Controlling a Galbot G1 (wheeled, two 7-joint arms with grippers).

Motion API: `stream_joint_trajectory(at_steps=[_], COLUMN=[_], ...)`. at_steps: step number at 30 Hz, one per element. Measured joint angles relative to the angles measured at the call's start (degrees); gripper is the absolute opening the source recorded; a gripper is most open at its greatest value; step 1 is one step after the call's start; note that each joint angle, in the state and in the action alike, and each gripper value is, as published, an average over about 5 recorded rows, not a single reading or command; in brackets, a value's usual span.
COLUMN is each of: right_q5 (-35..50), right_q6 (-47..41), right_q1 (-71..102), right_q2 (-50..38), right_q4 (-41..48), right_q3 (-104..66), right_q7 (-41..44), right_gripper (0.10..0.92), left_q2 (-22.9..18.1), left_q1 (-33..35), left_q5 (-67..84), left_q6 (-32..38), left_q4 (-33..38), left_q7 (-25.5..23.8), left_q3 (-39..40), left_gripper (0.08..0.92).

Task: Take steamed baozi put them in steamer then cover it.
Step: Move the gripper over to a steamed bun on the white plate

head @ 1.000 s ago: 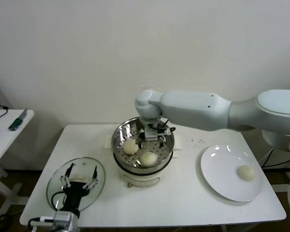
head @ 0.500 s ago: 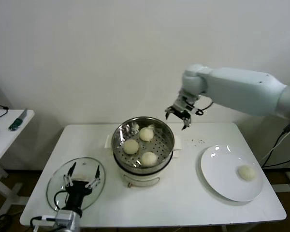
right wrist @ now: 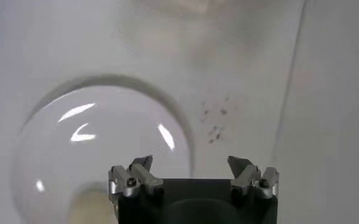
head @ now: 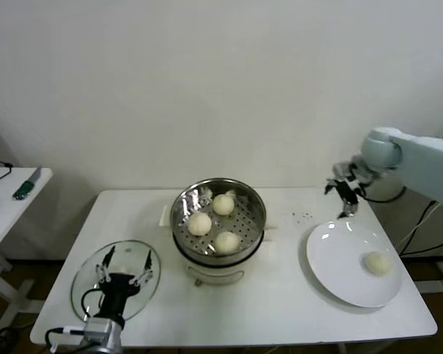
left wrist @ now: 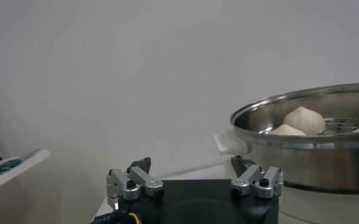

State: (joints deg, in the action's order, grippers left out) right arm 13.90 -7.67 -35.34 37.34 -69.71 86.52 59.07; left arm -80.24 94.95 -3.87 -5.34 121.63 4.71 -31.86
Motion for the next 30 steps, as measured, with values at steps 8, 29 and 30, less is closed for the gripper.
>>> stream_joint_trajectory(at_steps=[8,29,30], right_q5=[-7.4,-18.7,-18.8], right_q6=[0.7,4.2,4.2], right_q1=[11.7,31.4,31.7], right_q2=[-4.8,-3.1,-2.9], right_q4=[4.3,14.7,14.8], right_q3=[-9.3,-27.8,-28.1], right_q7=[3.5,5.6,5.6], right_gripper=[0.823,0.823,0.823], left_q2=[-0.1,-0.8,-0.8], left_q1=[0.4,0.6,0.6], left_q5=[-0.3,-2.3,-2.3], left_q6=[-0.2,-0.8,-0.8], left_q4=[0.1,-0.2,-0.2], left_q7=[0.8,1.9,1.9], left_q3=[-0.1,1.1,1.1], left_gripper=[0.823,0.823,0.823])
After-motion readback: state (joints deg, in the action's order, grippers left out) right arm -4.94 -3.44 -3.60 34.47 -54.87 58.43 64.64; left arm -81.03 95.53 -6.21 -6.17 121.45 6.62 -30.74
